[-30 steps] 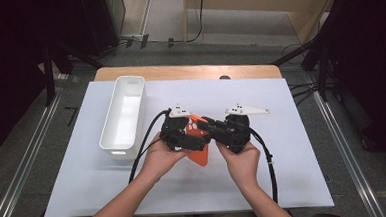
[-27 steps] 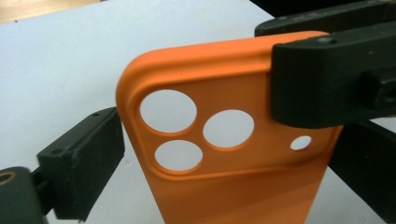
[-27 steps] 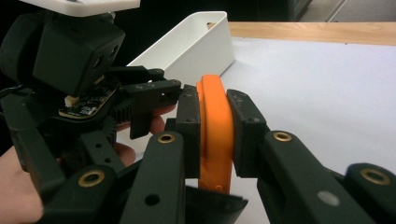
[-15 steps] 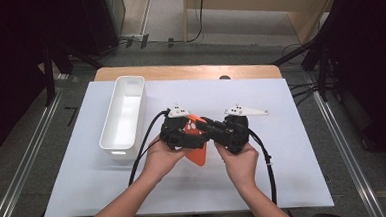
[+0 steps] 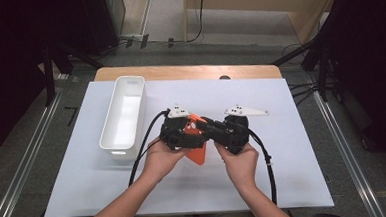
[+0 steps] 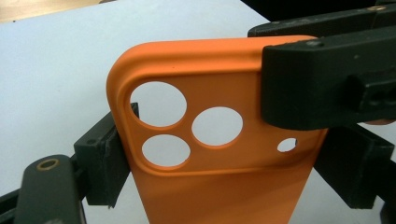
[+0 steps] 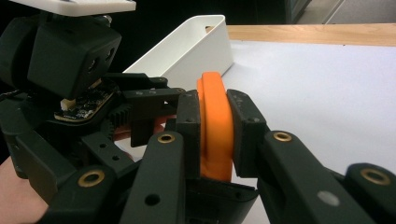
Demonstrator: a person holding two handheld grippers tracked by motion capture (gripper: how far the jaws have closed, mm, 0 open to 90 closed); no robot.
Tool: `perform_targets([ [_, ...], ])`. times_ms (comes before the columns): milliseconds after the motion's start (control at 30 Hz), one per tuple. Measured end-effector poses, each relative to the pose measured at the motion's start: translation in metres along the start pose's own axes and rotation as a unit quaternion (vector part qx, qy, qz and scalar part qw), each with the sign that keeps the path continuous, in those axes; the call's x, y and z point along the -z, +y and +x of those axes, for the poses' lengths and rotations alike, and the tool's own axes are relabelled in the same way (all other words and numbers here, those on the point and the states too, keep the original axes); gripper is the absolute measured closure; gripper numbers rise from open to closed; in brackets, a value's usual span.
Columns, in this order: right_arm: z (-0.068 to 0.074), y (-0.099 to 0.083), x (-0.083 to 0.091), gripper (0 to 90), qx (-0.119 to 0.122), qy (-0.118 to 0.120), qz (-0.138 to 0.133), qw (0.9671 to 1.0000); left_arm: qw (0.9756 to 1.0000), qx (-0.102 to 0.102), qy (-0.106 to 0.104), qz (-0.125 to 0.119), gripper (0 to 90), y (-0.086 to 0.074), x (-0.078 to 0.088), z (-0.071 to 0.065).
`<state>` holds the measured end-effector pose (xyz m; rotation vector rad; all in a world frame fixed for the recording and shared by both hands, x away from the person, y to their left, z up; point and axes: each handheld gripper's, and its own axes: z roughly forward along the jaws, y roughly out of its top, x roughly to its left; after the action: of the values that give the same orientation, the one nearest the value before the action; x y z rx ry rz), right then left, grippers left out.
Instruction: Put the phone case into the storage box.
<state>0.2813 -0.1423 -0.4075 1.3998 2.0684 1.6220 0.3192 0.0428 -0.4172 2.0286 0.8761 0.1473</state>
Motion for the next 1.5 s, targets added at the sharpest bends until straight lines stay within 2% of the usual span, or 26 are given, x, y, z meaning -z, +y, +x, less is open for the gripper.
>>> perform_targets([
  [133, 0.001, 0.0, 0.0, 74.7, 0.0, -0.003, 0.0, 1.0, 0.9999, 0.0, -0.002, 0.01, 14.9, 0.001, 0.0, 0.001],
  [600, 0.0, 0.001, 0.0, 72.7, -0.005, 0.007, 0.002, 1.0, 0.9999, -0.006, 0.008, 0.008, 15.2, 0.002, 0.001, -0.001],
  [733, 0.001, 0.004, 0.002, 66.6, 0.006, -0.001, -0.002, 1.0, 0.9999, -0.003, 0.007, 0.009, 15.2, 0.003, 0.001, -0.001],
  [767, 0.002, 0.006, 0.002, 61.7, 0.014, -0.005, -0.004, 0.9999, 0.9999, -0.004, 0.007, 0.009, 15.2, 0.003, 0.001, -0.001],
  [900, 0.002, 0.009, 0.005, 57.3, 0.02, -0.007, -0.006, 0.9998, 0.9999, -0.005, 0.007, 0.011, 15.2, 0.003, 0.001, -0.001],
  [1067, 0.001, 0.011, 0.008, 53.7, 0.015, -0.008, -0.008, 0.9998, 0.9999, -0.005, 0.005, 0.013, 15.2, 0.003, 0.001, -0.001],
  [1100, 0.0, 0.013, 0.011, 50.2, 0.015, -0.008, -0.015, 0.9997, 0.9999, -0.005, 0.006, 0.015, 15.2, 0.003, 0.001, -0.001],
  [1300, -0.004, 0.02, 0.019, 40.9, 0.013, -0.007, -0.021, 0.9997, 0.9998, -0.005, 0.005, 0.017, 15.2, 0.003, 0.001, 0.0],
  [1500, -0.008, 0.025, 0.025, 36.8, 0.013, -0.009, -0.019, 0.9997, 0.9998, -0.006, 0.004, 0.019, 15.2, 0.003, 0.002, 0.001],
])
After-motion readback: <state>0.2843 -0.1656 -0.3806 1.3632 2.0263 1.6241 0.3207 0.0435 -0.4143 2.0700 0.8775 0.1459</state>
